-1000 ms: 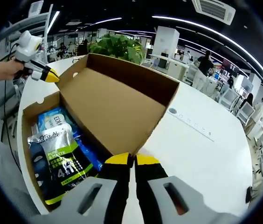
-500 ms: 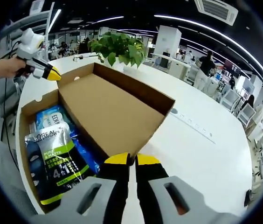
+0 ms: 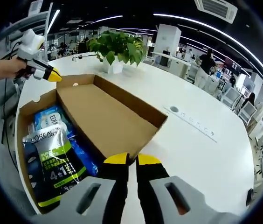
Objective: Operate the shoe box by opening the lid, removing the specified soft item, and placing it in the target area until the item is outside and the box remains undamaged.
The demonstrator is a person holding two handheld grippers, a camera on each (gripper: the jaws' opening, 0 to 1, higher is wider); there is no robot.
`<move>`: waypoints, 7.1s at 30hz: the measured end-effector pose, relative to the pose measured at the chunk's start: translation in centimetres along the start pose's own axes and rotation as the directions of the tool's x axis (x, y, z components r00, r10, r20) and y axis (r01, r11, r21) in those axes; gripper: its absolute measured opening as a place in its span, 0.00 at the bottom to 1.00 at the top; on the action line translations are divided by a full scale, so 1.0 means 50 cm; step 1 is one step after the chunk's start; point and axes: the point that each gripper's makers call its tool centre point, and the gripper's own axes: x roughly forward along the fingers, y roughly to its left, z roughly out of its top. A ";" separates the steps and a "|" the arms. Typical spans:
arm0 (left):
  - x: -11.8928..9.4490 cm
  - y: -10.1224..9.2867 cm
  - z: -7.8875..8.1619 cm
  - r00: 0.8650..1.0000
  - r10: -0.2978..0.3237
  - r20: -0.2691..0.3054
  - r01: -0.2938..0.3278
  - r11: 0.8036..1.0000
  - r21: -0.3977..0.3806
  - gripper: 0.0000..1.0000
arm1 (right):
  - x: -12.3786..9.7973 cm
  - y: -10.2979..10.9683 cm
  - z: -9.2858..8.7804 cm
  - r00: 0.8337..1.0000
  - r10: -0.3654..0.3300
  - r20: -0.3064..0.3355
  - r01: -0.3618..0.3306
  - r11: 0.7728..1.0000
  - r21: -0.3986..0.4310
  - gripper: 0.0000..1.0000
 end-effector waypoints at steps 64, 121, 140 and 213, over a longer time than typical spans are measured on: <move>-0.097 -0.143 -0.069 0.986 -0.138 -0.095 0.141 0.990 0.022 0.25 | -0.106 0.063 -0.041 0.992 0.130 0.000 -0.129 0.987 0.098 0.42; -0.074 -0.348 -0.174 0.810 -0.558 -0.180 0.436 0.778 -0.453 0.00 | -0.200 0.232 -0.075 0.963 0.263 0.059 -0.269 0.954 0.131 0.64; -0.104 -0.295 -0.165 0.845 -0.510 -0.159 0.412 0.811 -0.415 0.00 | -0.149 0.299 -0.062 0.918 0.397 0.003 -0.388 0.895 0.219 0.52; -0.123 -0.325 -0.107 0.883 -0.456 -0.111 0.408 0.863 -0.297 0.00 | -0.127 0.244 -0.043 0.945 0.324 -0.041 -0.278 0.863 0.422 0.02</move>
